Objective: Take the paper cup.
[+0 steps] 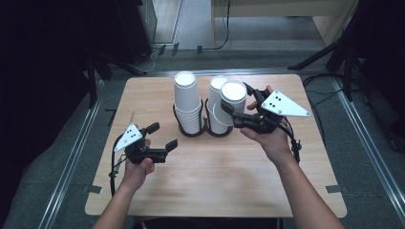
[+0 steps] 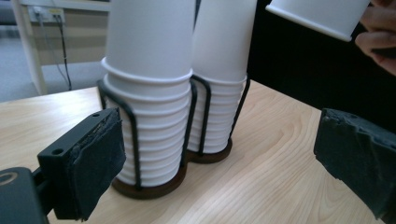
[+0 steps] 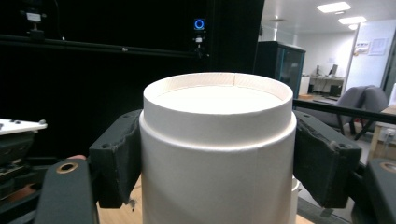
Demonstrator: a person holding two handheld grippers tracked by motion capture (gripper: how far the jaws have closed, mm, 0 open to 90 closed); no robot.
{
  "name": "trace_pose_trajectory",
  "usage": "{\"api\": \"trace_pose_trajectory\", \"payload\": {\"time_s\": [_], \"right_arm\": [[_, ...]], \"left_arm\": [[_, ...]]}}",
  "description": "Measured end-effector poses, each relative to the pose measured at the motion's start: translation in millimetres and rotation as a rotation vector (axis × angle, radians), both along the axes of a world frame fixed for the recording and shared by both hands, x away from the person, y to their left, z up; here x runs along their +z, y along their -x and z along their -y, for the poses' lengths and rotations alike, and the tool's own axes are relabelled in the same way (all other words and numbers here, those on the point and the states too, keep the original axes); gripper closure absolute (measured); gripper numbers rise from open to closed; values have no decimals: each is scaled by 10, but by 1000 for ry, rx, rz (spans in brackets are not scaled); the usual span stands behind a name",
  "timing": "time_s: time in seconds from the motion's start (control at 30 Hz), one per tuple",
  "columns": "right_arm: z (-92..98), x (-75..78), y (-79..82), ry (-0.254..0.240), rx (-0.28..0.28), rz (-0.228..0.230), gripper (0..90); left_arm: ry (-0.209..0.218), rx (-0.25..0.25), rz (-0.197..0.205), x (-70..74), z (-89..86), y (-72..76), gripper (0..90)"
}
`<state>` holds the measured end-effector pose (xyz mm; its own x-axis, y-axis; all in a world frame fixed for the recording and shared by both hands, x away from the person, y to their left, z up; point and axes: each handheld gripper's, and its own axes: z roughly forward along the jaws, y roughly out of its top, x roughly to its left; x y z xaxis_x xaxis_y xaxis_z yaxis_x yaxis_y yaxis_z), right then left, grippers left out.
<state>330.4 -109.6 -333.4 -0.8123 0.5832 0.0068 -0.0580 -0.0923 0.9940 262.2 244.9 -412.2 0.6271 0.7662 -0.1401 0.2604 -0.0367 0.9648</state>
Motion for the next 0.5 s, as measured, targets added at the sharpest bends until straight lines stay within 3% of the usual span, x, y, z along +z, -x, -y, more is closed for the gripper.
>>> {"api": "trace_pose_trajectory", "payload": {"time_s": [0.5], "right_arm": [[-25,-138,44,17,61,-34,245]], "left_arm": [[5,-92,22,156,356,-146,10]]}}
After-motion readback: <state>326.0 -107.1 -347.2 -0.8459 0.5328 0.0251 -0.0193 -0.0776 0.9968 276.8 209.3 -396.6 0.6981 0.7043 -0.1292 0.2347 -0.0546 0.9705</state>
